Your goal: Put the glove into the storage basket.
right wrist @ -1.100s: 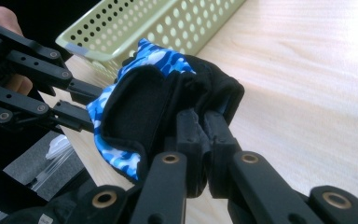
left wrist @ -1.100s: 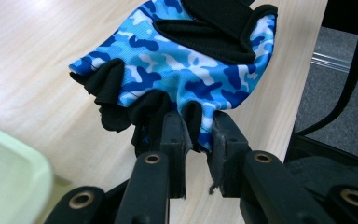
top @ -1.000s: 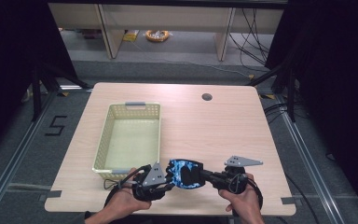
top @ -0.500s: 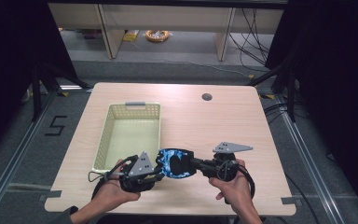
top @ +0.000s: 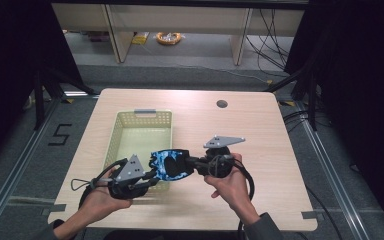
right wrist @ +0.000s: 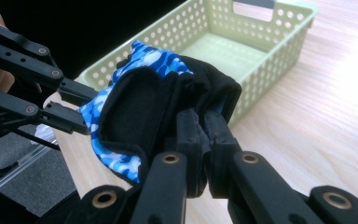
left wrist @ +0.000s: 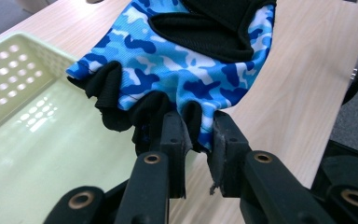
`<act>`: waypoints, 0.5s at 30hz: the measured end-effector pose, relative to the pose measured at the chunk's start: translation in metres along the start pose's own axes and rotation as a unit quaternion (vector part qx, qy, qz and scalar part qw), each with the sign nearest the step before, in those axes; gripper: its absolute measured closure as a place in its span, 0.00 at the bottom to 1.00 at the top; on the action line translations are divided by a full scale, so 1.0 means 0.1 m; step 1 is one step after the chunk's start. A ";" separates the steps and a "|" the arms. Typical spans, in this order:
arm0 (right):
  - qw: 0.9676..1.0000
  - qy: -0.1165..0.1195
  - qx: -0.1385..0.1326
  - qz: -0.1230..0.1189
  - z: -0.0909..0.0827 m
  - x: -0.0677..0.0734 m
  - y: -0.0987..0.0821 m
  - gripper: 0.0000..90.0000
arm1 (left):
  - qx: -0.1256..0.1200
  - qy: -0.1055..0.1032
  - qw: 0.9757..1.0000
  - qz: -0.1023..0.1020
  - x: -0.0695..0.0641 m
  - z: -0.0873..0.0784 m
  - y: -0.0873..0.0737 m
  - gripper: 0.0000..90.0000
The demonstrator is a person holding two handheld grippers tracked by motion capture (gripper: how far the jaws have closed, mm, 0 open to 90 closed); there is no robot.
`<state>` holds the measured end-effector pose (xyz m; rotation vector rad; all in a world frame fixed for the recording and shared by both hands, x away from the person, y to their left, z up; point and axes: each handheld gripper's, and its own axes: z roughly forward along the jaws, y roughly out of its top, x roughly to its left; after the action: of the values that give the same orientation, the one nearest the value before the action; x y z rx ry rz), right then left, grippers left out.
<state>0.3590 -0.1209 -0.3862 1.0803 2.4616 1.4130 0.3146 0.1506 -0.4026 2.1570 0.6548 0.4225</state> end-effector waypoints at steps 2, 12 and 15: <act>1.000 0.004 0.005 0.004 0.07 0.03 0.06 0.96 | 0.000 0.005 1.000 -0.007 0.05 -0.04 -0.03 0.85; 0.999 0.019 0.027 -0.006 0.47 0.12 0.26 0.96 | 0.009 0.032 0.999 -0.017 0.32 -0.20 -0.23 0.85; 0.999 0.031 0.026 -0.005 0.60 0.15 0.31 0.97 | 0.008 0.038 0.999 -0.029 0.40 -0.24 -0.28 0.85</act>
<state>0.3888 -0.0586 -0.3916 1.0484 2.5567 1.4080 0.3262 0.2029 -0.4074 2.1387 0.7645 0.4717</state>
